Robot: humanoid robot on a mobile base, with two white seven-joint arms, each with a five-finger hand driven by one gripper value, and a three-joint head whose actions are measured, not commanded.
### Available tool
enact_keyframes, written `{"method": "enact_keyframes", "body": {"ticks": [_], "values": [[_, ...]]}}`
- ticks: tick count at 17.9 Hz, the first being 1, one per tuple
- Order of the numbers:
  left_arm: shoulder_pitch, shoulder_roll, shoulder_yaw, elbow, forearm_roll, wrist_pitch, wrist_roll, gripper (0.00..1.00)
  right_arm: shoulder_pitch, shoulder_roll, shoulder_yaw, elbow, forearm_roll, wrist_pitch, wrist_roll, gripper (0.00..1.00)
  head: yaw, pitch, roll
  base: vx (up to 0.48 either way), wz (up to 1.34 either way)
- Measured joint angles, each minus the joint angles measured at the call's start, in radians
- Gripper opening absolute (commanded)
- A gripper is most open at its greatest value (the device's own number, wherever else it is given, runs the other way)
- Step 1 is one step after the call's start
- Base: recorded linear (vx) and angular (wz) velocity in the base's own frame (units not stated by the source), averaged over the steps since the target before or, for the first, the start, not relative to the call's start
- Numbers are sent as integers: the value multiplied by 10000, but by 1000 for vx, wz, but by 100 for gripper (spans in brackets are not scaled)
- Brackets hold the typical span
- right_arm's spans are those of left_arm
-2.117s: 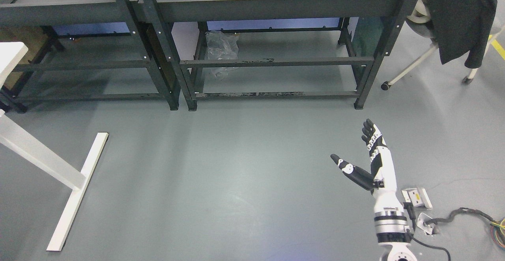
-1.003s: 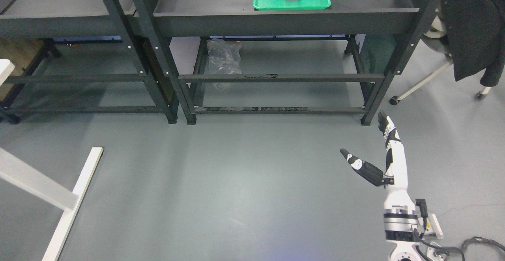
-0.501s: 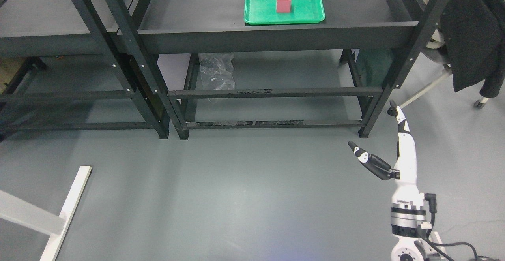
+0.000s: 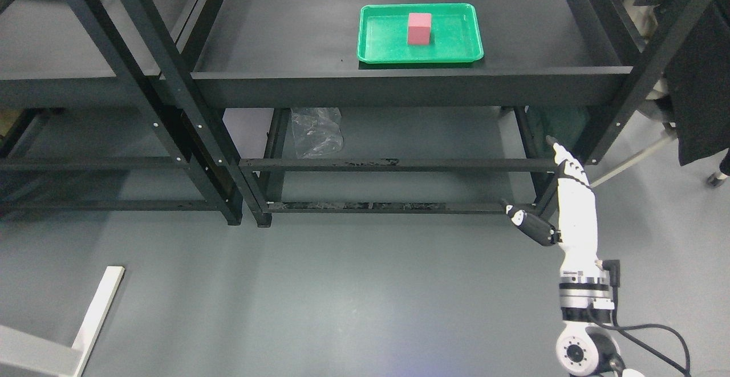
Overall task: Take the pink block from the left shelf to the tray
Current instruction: 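Drive toward the shelf while raising the right hand toward the green tray, then reach the right hand over the green tray beside the pink cube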
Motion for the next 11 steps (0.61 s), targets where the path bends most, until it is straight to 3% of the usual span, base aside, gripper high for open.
{"method": "enact_keyframes", "body": {"ticks": [4, 11], "values": [[0, 0, 0, 0, 0, 0, 0, 100, -208, 21, 184, 0, 1051, -224, -15, 98, 0, 0, 0, 289, 41], [0, 0, 0, 0, 0, 0, 0, 100, -638, 52, 592, 198, 2955, 1031, 90, 97, 0, 0, 0, 310, 10]]}}
